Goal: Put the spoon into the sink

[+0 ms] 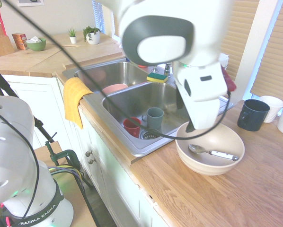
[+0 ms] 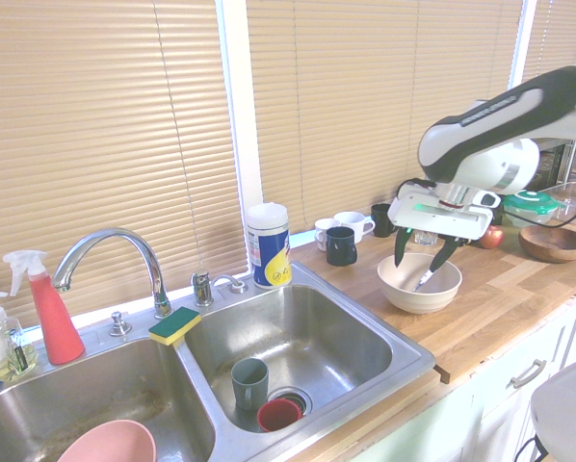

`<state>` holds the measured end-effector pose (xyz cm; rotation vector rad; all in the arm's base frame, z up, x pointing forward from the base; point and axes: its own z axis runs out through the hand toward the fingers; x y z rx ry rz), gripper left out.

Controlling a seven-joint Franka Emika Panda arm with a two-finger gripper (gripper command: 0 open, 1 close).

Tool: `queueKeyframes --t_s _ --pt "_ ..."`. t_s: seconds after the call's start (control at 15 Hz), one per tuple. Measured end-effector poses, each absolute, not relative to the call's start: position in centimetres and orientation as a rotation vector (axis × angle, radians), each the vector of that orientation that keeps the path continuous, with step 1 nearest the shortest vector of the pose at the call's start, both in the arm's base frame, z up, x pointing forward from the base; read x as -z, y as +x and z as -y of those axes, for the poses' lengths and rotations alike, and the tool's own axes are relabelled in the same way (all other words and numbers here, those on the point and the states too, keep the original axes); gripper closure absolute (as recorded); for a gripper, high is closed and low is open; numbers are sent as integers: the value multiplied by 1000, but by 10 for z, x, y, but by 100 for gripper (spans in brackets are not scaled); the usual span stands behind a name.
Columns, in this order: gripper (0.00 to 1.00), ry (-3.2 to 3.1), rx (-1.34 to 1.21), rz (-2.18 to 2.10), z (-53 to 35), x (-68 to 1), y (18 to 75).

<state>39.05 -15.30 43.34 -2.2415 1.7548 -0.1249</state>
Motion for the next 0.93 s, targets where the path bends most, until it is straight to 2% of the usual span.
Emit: queueKeyframes --t_s 0.27,0.6,0.93 --pt "0 -2124 128 -1976 159 -421 431" --pt "0 -2010 142 -2209 167 -415 434" --pt "0 -1908 170 -2403 192 -373 443"
